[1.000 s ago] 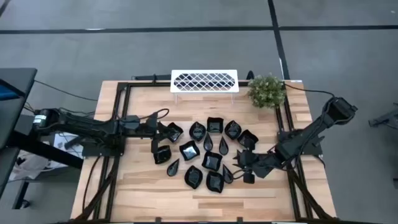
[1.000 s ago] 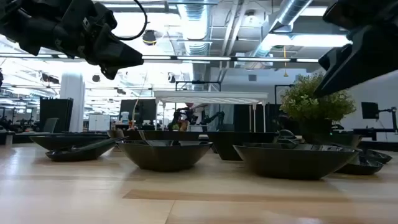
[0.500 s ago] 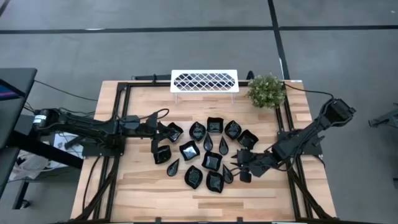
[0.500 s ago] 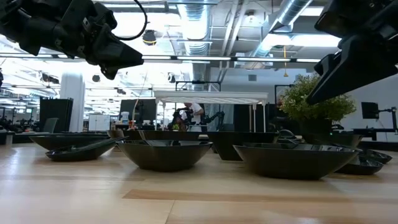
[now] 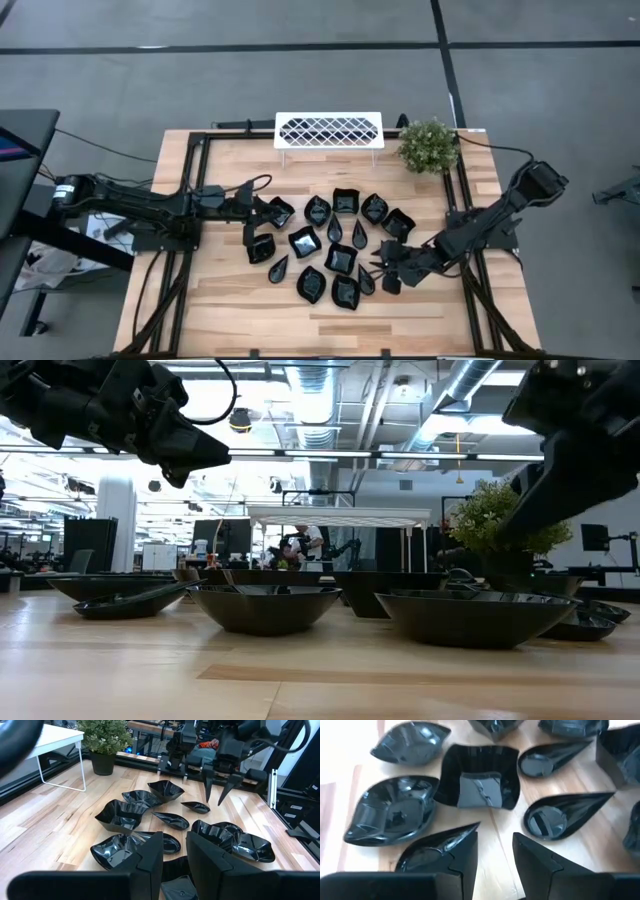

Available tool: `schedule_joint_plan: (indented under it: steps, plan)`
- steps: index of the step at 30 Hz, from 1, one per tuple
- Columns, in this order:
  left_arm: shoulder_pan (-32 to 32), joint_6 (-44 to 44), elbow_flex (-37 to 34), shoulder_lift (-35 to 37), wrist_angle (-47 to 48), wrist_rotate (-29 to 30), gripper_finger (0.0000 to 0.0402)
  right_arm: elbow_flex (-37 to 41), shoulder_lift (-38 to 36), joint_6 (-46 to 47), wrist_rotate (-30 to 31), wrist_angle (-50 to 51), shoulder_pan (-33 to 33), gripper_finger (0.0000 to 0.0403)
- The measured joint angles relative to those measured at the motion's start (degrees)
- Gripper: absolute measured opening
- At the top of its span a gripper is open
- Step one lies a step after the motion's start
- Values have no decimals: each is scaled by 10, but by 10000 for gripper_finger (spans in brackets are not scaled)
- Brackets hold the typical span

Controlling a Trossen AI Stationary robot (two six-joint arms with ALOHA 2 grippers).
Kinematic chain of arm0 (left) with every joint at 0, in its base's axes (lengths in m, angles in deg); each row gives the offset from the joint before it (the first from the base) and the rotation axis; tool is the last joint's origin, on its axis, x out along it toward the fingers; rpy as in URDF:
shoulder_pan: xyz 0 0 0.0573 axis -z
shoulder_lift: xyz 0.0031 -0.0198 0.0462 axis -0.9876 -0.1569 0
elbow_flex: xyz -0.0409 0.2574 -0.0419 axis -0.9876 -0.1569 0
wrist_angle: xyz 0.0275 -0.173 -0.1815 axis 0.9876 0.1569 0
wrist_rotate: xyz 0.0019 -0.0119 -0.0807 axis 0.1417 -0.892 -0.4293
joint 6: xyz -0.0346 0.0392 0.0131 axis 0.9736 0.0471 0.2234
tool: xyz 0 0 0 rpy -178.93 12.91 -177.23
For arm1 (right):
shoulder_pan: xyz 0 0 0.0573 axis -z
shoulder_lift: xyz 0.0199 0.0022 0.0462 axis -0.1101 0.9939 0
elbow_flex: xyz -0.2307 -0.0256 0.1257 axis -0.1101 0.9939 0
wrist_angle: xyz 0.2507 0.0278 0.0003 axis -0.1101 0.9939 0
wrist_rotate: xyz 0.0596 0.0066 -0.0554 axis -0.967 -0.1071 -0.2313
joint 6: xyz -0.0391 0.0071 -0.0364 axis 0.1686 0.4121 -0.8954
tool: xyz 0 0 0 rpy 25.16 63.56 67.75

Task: Pick & Place Mini shaped plates
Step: Put the drop shaped plate on the shelf

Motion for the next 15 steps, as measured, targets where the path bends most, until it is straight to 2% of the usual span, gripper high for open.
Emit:
schedule_joint_plan:
  steps: [7, 15]
  plan:
    - [0, 0, 0, 0, 0, 0, 88, 0, 45, -1, -37, -48, 7, 118]
    - [0, 0, 0, 0, 0, 0, 88, 0, 53, -12, -88, -61, 17, 118]
